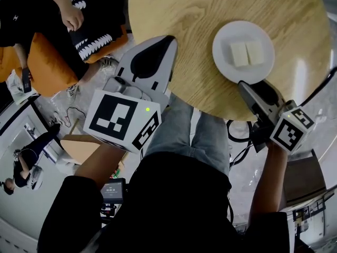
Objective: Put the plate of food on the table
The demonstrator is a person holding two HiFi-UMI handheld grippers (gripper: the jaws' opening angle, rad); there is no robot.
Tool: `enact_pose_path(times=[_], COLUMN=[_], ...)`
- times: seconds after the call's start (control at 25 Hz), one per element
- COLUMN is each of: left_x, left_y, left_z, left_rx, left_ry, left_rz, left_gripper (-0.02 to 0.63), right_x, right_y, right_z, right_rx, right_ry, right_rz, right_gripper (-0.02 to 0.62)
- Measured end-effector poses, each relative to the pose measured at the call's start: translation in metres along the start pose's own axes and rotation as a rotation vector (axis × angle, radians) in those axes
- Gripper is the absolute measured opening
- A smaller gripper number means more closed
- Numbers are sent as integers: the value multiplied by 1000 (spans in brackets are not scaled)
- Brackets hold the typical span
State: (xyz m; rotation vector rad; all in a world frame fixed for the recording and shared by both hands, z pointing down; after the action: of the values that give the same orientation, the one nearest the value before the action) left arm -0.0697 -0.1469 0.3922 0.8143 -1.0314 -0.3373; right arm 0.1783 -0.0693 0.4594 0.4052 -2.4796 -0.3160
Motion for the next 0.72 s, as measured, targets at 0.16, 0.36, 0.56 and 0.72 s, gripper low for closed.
enact_pose_path(times=[0.16, 0.36, 0.56, 0.72], left_x=[-1, -5, -8, -4], left_y=[2, 2, 1, -2], left_z=[-1, -1, -2, -10], left_rx=[-1, -4, -6, -3], left_ry=[-8, -7, -16, -13], left_rz=[-6, -12, -9, -12], left_gripper=[9, 9, 9, 9], right_x=[1, 1, 5, 0], right_y=[-1, -4, -1, -4], right_z=[-3, 1, 7, 7], right_rx=[-8, -61, -113, -161], right_ry=[14, 38, 59, 86], right_rz=[33, 81, 116, 157], right_gripper=[245, 244, 244, 244])
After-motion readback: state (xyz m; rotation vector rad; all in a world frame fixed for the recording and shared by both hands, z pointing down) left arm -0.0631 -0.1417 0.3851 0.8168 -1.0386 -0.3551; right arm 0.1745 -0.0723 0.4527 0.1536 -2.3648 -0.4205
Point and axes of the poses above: the fingertips, and each gripper's own axes: x forward along the fingers, z to its left, y out of its underside, the point moved 7 cm from there along -x, backward along the fingers, and after that the axes turned 4 degrees about -y, right-handed, at the moved point
